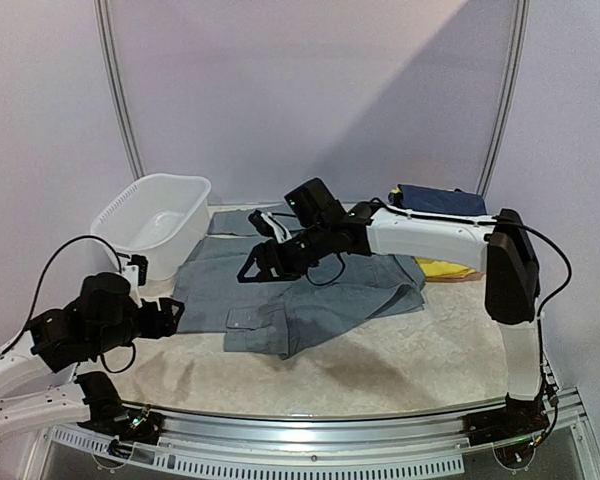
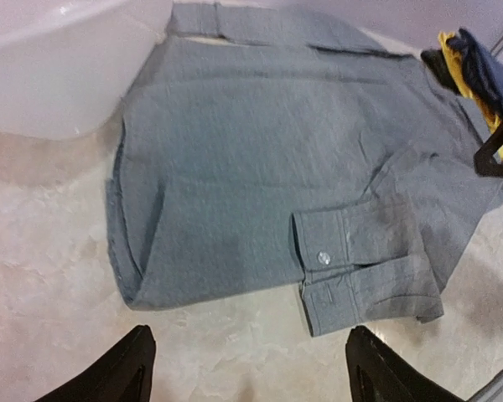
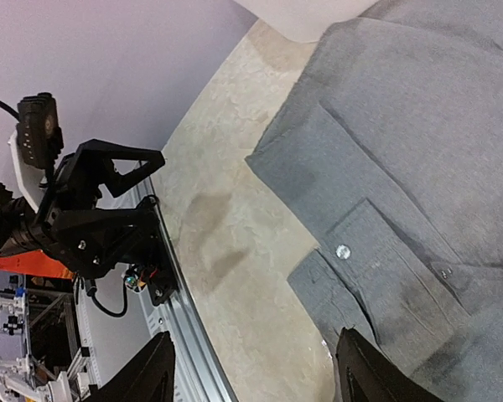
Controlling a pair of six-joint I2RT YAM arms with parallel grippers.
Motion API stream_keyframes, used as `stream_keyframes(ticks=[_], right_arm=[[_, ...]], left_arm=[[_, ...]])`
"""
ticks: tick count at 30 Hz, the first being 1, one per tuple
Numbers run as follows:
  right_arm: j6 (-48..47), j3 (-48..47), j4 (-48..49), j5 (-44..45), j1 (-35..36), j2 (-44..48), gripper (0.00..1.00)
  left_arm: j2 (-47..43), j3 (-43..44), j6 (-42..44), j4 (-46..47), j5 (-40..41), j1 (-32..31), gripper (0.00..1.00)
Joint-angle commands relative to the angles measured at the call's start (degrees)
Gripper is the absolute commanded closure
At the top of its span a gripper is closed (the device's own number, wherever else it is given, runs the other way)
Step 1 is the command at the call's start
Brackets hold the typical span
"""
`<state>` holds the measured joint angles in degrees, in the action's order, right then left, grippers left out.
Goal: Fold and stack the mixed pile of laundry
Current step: Fold the flattened shirt at the center of the board.
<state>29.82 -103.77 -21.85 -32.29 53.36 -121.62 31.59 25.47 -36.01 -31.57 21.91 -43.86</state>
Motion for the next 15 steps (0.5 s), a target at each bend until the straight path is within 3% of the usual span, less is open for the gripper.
stream_keyframes(ticks=[1, 11, 15], right_arm=[[-1.36, 10.12, 2.53, 5.93, -3.11, 7.70, 0.33], [-1.15, 28.05, 7.09, 11.28, -7.10, 19.44, 0.32], [-1.29, 32.30, 8.16, 12.16, -8.09, 22.06, 0.31]], left_arm=[[12.64, 0.33, -1.50, 7.77, -9.52, -0.16, 0.24], [38.78, 7.69, -3.31, 16.23, -14.53, -0.25, 0.28], [45.69, 11.18, -4.54, 15.35, -13.85, -0.95, 0.31]])
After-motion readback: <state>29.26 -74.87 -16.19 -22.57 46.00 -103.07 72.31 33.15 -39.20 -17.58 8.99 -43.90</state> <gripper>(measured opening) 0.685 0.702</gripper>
